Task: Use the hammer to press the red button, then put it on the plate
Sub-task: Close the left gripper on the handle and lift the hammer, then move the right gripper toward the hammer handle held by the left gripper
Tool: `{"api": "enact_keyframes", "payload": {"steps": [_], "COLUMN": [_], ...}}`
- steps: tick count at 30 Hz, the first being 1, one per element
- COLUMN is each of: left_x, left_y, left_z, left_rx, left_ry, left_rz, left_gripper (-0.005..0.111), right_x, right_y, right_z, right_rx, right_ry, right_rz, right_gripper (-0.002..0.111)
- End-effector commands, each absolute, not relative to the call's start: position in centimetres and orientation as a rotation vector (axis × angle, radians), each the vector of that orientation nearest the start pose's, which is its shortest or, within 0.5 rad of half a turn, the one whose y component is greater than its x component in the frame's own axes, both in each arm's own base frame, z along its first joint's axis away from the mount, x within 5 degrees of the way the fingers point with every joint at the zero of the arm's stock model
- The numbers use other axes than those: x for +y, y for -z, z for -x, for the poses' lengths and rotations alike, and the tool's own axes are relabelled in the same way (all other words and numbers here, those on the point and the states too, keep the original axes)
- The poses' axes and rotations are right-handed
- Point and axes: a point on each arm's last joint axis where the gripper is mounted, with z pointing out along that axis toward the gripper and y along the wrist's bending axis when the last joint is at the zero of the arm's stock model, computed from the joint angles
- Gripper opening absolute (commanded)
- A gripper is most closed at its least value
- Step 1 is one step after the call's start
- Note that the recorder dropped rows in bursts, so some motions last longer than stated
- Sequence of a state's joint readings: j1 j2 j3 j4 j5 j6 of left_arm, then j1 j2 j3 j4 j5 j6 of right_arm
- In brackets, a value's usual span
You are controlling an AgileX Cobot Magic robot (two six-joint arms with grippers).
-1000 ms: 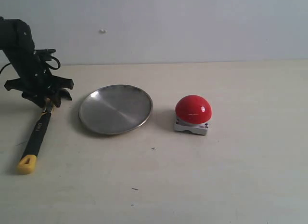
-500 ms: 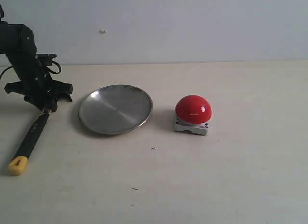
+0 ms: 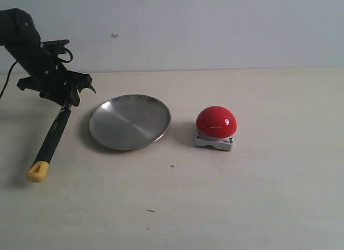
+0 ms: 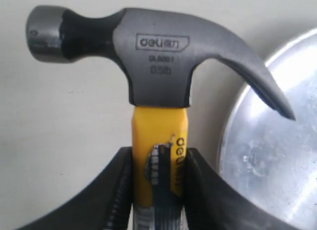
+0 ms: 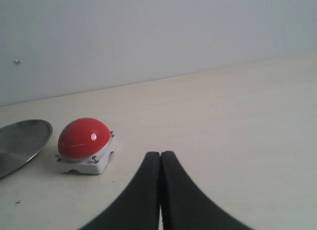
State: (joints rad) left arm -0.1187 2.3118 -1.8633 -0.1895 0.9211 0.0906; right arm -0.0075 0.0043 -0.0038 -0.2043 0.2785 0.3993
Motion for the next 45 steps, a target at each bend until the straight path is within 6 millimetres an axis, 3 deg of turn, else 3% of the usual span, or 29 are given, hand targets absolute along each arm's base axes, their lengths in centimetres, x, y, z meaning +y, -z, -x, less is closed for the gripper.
{"api": "enact_keyframes", "payload": {"steps": [1, 5, 11, 17, 27, 34, 36, 39, 41, 44, 45], "left_x": [-8.1, -8.9, -9.6, -9.4, -10.2, -10.4, -10.3, -10.3, -10.3, -10.2, -10.2], "left_y": [-18.3, -20.6, -23.8, -25.2, -29.8, -31.1, -31.1, -31.1, -31.1, -31.2, -31.2], "left_z": [-47.9, -46.9, -44.5, -41.1, -36.7, -35.4, -35.4, -35.4, -35.5, -35.6, -35.7], "left_rx": [2.731, 2.665, 2.579, 2.533, 2.255, 2.21, 2.208, 2.208, 2.204, 2.192, 2.187], "left_ry": [0.276, 0.37, 0.51, 0.546, 0.742, 0.771, 0.769, 0.767, 0.76, 0.742, 0.737], "left_rz": [-0.209, -0.257, -0.355, -0.382, -0.415, -0.493, -0.488, -0.486, -0.48, -0.488, -0.484], "left_gripper": [0.0, 0.0, 0.0, 0.0, 0.0, 0.0, 0.0, 0.0, 0.0, 0.0, 0.0], "right_x": [-0.4, -0.1, 0.0, 0.0, 0.9, 2.1, 2.6, 3.6, 4.8, 6.8, 8.7], "right_y": [-20.1, -21.4, -21.8, -21.8, -21.8, -27.0, -28.9, -30.3, -29.0, -26.9, -25.3], "right_z": [-5.6, -5.6, -5.6, -5.6, -6.1, -6.5, -7.7, -11.7, -15.1, -18.0, -19.7], "right_rx": [1.611, 1.471, 1.418, 1.39, 1.449, 1.309, 1.34, 1.478, 1.641, 1.812, 1.903], "right_ry": [-0.089, -0.14, -0.195, -0.423, -0.552, -0.559, -0.508, -0.464, -0.465, -0.512, -0.607], "right_rz": [-0.163, -0.142, -0.172, -0.377, -0.282, -0.038, 0.021, 0.058, 0.083, 0.174, 0.259], "right_gripper": [0.0, 0.0, 0.0, 0.0, 0.002, 0.002, 0.002, 0.002, 0.002, 0.002, 0.005]}}
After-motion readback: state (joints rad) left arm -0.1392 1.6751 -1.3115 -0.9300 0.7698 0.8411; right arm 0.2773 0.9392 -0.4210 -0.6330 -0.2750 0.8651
